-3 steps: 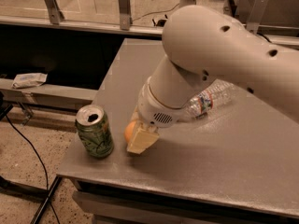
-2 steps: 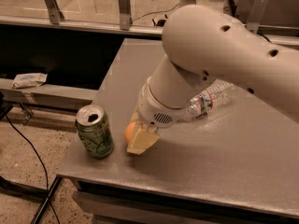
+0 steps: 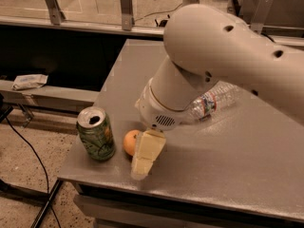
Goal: Move orange near green can
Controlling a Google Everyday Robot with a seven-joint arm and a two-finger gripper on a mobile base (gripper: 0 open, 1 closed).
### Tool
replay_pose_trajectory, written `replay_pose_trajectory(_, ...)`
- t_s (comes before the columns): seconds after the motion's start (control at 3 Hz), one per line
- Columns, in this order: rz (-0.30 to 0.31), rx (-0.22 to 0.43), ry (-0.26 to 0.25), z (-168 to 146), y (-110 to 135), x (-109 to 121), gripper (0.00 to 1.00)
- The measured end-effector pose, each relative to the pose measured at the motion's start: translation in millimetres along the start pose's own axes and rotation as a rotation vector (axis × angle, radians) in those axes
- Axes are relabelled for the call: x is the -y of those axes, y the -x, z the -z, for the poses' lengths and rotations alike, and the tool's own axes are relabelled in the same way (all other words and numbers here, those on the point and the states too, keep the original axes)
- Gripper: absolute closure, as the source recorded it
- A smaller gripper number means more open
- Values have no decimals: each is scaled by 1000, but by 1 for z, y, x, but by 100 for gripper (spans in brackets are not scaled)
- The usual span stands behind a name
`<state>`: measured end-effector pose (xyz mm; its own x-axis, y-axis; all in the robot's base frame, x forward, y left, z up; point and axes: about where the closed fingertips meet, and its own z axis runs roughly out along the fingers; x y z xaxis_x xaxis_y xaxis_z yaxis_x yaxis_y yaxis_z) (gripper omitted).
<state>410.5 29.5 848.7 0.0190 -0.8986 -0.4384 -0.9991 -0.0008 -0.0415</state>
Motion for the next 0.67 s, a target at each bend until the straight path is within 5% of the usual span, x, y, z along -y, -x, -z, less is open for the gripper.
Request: replay_pose_trajectory(0.67,-8,44,-2,21,-6,8,0)
